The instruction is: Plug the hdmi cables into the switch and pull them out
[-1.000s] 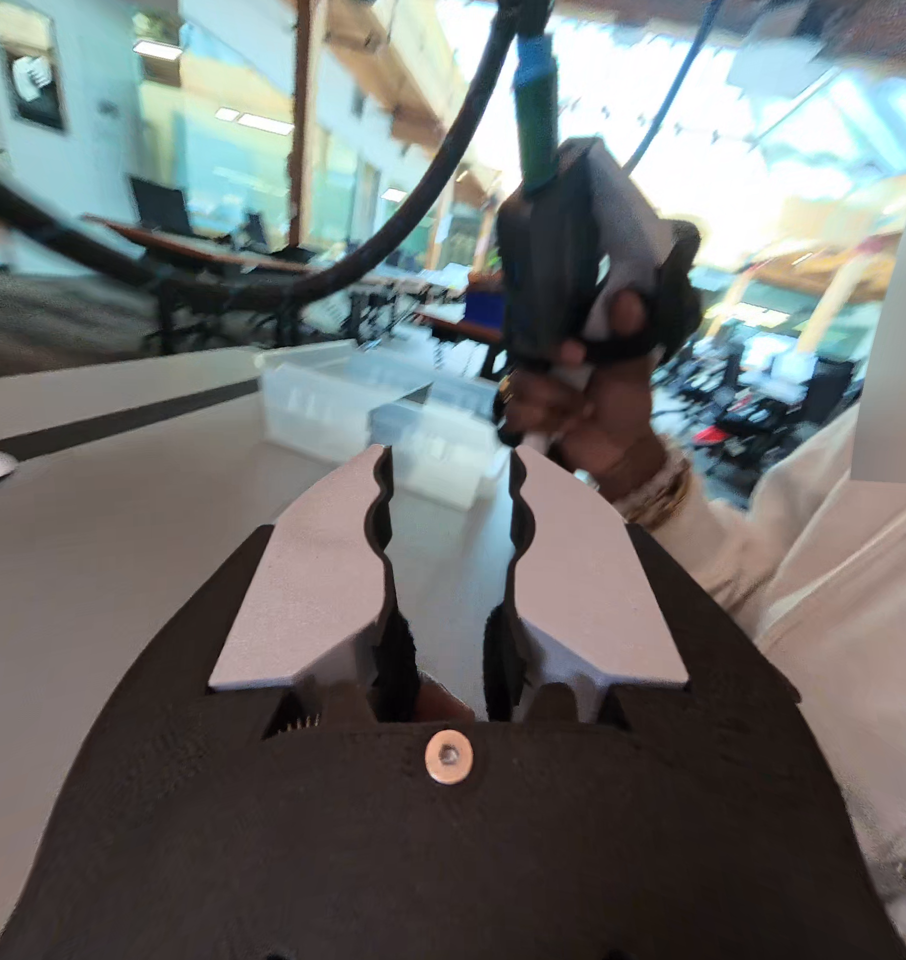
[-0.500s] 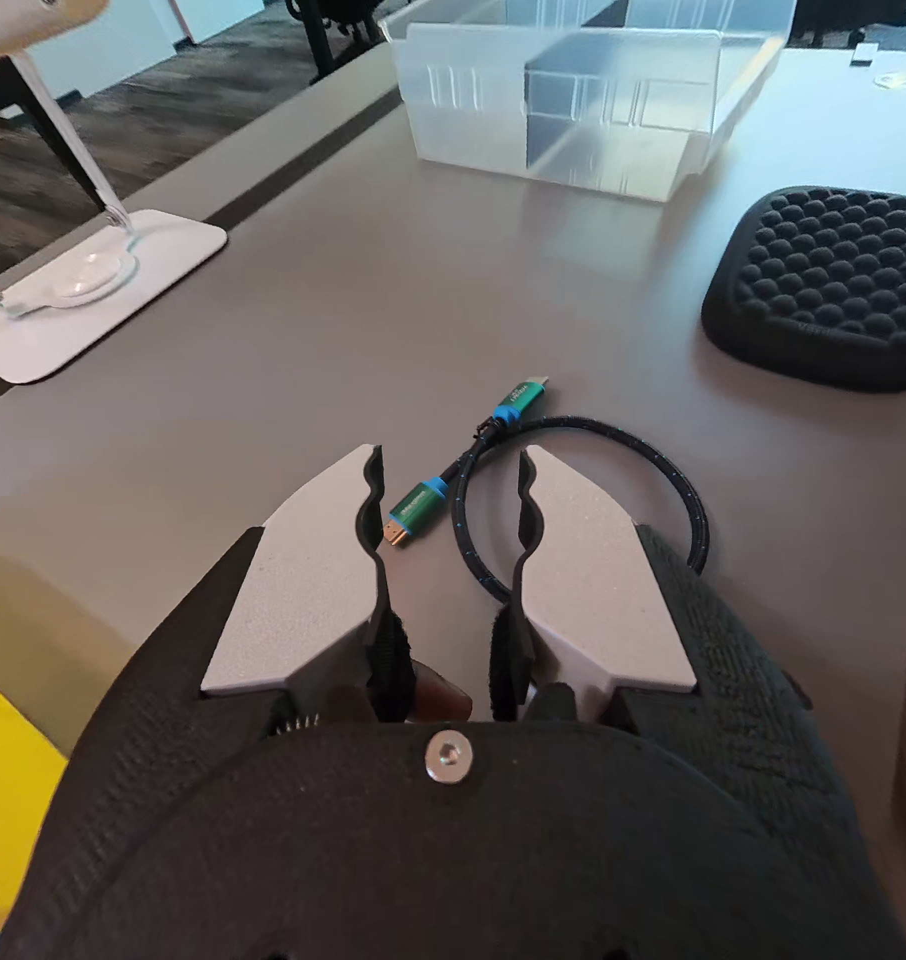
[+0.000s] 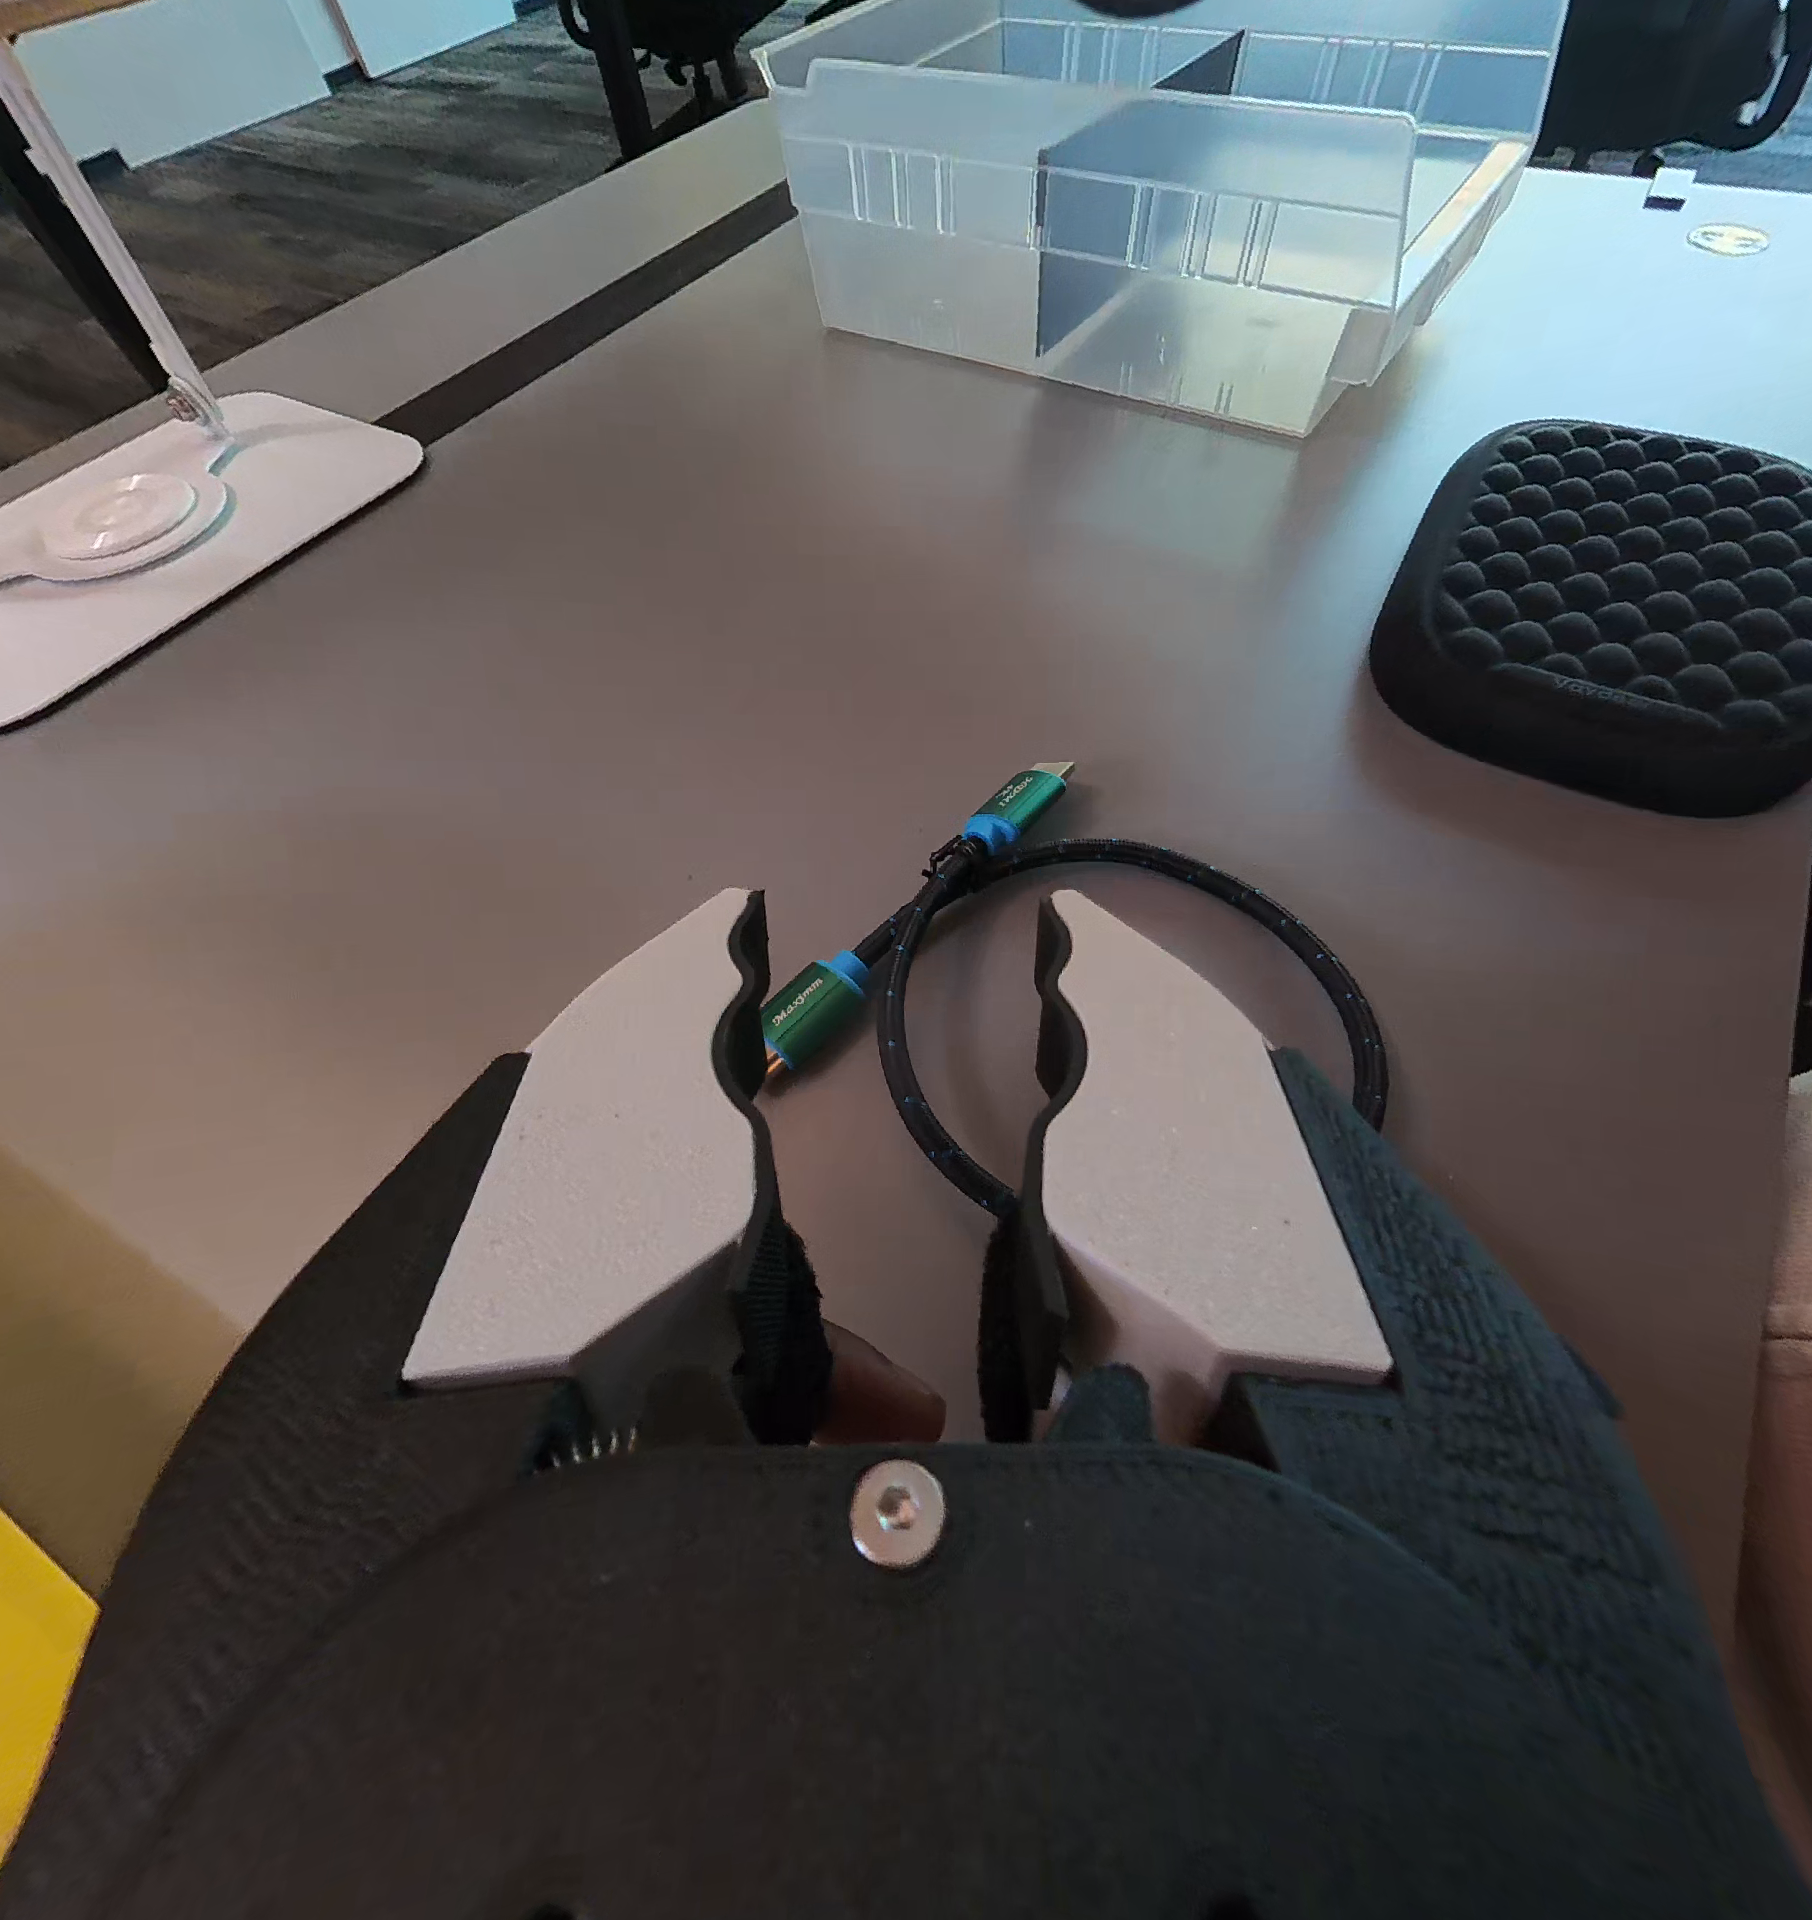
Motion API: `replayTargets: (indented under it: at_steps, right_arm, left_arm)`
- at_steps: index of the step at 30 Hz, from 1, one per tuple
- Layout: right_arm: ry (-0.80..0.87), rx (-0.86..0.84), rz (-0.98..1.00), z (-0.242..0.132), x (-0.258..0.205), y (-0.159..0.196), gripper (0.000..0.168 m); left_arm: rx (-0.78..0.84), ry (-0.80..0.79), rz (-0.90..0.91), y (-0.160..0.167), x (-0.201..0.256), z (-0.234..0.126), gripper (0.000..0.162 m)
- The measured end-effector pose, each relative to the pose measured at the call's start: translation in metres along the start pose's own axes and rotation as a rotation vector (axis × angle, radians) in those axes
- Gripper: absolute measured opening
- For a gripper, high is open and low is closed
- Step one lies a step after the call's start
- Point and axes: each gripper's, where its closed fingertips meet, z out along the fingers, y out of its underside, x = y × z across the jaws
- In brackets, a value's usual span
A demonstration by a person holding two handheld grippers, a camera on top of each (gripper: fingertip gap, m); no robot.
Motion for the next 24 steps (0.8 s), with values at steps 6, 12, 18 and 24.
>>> replayTargets:
  at_steps: [6, 12, 18, 24]
  right_arm:
    - [-0.026, -0.061, -0.034, 0.006, 0.020, 0.001, 0.014]
    - [-0.366, -0.241, -0.200, 0.062, 0.028, -0.003, 0.013]
    - [-0.665, -0.496, -0.257, 0.121, 0.041, 0.050, 0.014]
    - [-0.612, -0.713, -0.002, 0.147, 0.075, 0.096, 0.014]
  left_arm:
    - [0.002, 0.013, -0.006, 0.002, 0.000, 0.000, 0.049]
    - [0.006, 0.023, 0.005, 0.002, 0.001, -0.002, 0.047]
    - [0.017, 0.006, 0.000, 0.001, -0.001, -0.004, 0.047]
    - [0.002, -0.018, 0.003, 0.004, -0.005, -0.009, 0.047]
